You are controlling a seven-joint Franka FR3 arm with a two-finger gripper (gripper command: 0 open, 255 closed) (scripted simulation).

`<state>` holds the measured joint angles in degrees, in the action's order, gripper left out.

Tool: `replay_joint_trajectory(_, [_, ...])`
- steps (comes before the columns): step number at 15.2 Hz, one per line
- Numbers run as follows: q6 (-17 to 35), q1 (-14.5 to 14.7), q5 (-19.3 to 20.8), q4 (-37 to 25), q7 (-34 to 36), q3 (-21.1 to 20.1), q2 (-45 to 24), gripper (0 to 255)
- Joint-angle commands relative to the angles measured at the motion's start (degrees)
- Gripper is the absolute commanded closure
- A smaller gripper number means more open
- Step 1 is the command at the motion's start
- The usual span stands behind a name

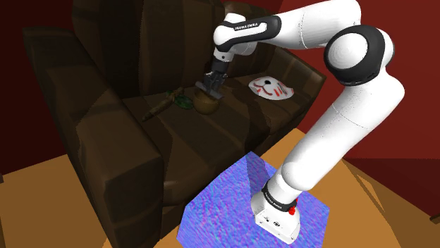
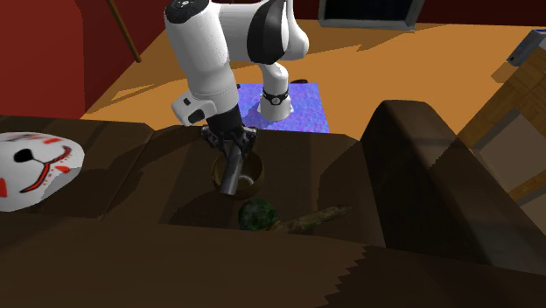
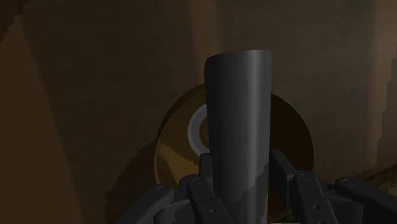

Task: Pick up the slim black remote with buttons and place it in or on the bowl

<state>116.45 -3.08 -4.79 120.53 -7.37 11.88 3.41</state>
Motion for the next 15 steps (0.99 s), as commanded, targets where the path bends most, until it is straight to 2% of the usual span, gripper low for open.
replay_joint_trajectory(1, [1.45,-0.01,-0.18,0.87,-0.25,0.04,-0.56,255])
replay_joint_trajectory(3, [3.22,-0.01,-0.43,2.00,-0.53,0.06,-1.24,255])
replay_joint_trajectory(11, [3.22,-0.01,-0.43,2.00,-0.53,0.06,-1.24,255])
replay_joint_trajectory(12, [3.21,-0.01,-0.42,2.00,-0.53,0.06,-1.23,0])
replay_joint_trajectory(15, [3.21,-0.02,-0.42,2.00,-0.53,0.06,-1.23,0])
